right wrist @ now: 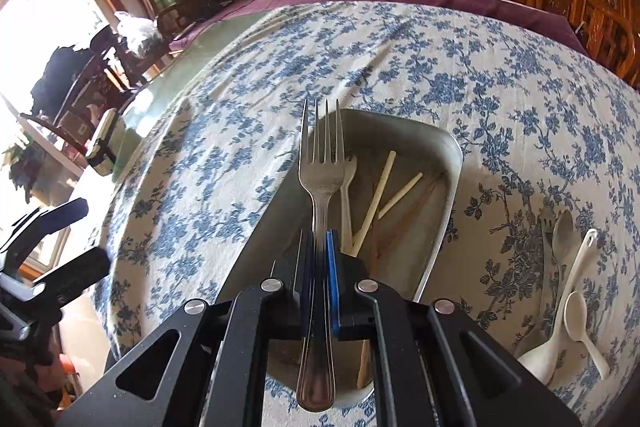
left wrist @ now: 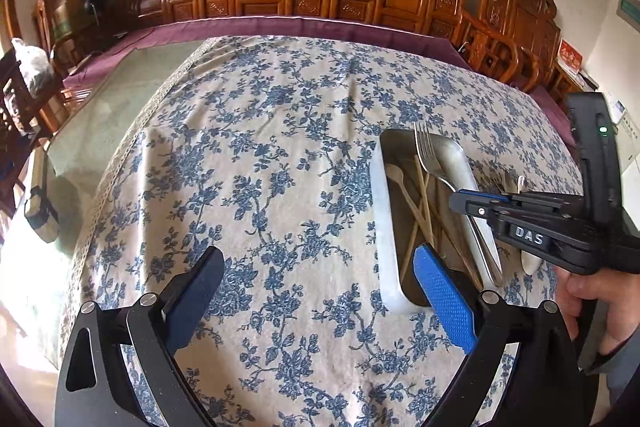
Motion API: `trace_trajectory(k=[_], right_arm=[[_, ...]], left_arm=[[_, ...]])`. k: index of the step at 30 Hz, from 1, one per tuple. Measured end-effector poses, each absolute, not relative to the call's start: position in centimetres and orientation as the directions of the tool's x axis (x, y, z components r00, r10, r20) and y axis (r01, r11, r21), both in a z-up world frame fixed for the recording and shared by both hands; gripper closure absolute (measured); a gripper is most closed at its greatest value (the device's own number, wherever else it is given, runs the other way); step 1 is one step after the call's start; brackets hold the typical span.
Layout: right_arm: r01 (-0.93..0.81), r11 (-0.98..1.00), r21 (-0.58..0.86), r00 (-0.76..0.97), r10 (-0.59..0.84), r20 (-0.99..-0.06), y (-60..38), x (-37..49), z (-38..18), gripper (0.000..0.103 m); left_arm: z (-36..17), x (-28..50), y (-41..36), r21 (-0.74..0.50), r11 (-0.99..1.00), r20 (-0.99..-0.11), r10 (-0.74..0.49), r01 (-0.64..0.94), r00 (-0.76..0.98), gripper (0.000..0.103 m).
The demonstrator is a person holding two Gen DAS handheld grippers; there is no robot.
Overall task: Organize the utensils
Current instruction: 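Move the silver fork over the tray and open the right gripper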
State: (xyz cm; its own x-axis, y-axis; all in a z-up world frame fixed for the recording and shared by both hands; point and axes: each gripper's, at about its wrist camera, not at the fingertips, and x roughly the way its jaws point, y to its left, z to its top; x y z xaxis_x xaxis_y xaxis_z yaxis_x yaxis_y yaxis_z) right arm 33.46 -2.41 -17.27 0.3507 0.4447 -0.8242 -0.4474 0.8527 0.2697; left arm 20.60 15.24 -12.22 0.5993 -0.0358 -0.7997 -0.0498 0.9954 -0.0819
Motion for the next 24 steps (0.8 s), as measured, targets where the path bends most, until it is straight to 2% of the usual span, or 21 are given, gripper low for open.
trace_trajectory(k=[9, 14, 24], right_arm=[[-0.380, 0.891, 0.248, 0.326, 0.380, -0.866, -1.2, 35.2, -20.6, 0.094], [-0.341, 0.877, 0.339, 0.279, 0.438, -0.854, -0.8, 35.3, -21.3, 0.094], [-0.384, 0.851, 0.359, 0.262, 0.473, -0.841, 0.0, 34.7, -20.8, 0.092]], left_arm=[[-12.7, 20.3, 16.1, -0.075, 0.995, -0.806, -0.024, -0.062, 0.592, 0.011], [-12.9, 20.1, 16.5, -0.073, 0.995, -0.808, -0.019, -0.068, 0.589, 0.011], [-12.7, 20.1, 16.0, -0.063, 0.996, -0.809, -0.014, -0.063, 0.588, 0.011]])
